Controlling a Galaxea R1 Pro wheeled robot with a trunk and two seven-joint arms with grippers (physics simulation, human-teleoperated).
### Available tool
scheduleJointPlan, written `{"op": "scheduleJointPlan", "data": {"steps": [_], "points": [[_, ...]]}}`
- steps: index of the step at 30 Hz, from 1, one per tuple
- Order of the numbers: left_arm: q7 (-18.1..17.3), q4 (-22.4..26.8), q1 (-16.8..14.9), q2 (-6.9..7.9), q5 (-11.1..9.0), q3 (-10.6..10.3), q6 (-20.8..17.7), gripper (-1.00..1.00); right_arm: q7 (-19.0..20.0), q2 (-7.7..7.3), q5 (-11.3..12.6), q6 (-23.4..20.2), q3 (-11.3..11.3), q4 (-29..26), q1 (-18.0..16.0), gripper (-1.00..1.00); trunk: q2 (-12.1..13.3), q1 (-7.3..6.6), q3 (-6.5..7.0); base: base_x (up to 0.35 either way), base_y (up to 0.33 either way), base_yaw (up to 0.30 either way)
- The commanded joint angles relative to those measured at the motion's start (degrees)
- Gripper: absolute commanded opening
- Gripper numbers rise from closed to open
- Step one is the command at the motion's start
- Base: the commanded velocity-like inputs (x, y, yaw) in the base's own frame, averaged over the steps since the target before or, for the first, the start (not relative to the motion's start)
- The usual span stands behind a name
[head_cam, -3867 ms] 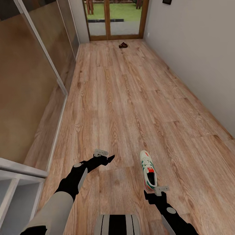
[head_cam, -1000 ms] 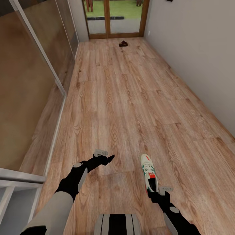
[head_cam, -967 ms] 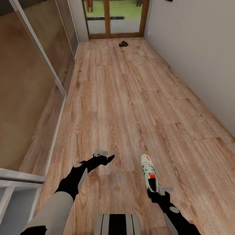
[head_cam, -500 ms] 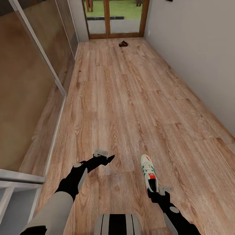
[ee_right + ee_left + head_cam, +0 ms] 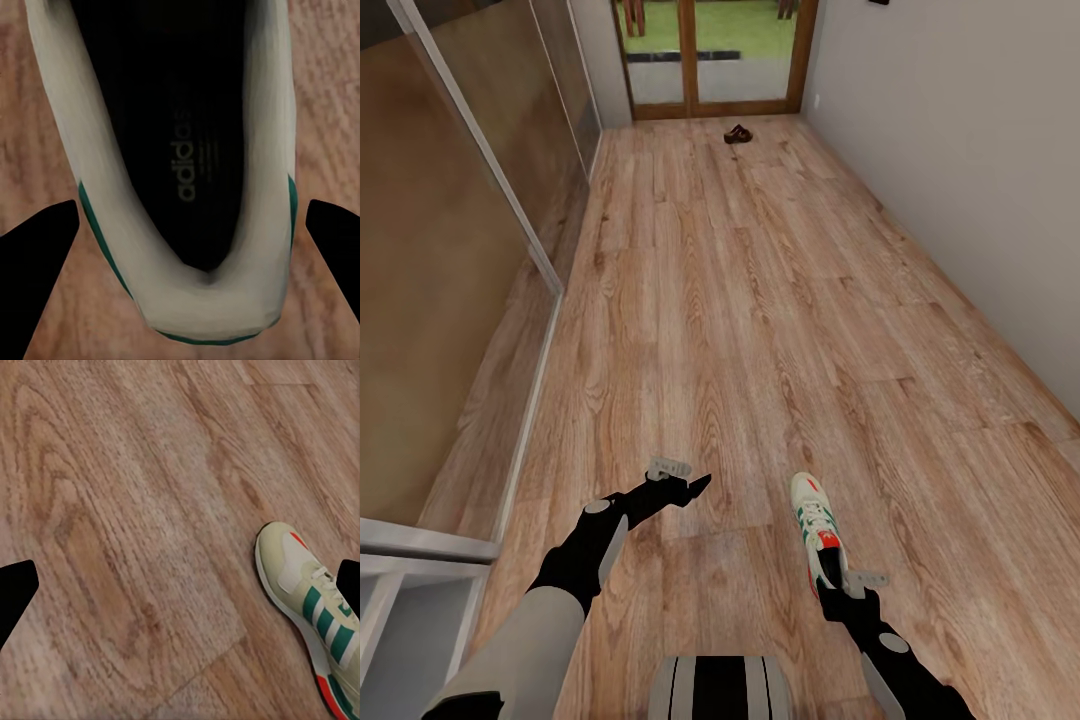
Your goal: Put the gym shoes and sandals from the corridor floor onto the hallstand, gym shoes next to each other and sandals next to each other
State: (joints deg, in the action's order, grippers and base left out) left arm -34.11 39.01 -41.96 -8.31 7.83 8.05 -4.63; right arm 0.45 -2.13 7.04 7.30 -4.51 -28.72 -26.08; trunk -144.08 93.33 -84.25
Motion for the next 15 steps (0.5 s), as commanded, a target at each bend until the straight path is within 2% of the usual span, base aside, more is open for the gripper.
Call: {"op": "scheduleJointPlan", "data": {"steps": [1,15], "points": [[-0.55,0.11,0.00,-0.12,0.52,0.48,-0.32,1.00,0.08,-0.07,0.69,0.25,-0.41,0.06,-0.02,-1.00,-0.01,-0.01,-0.04,0.000,0.000,0.000],[-0.53,0.11,-0.03,-0.04,0.59,0.48,-0.32,1.00,0.08,-0.07,0.66,0.20,-0.33,0.06,-0.02,-1.00,-0.01,-0.01,-0.04,0.000,0.000,0.000]]}}
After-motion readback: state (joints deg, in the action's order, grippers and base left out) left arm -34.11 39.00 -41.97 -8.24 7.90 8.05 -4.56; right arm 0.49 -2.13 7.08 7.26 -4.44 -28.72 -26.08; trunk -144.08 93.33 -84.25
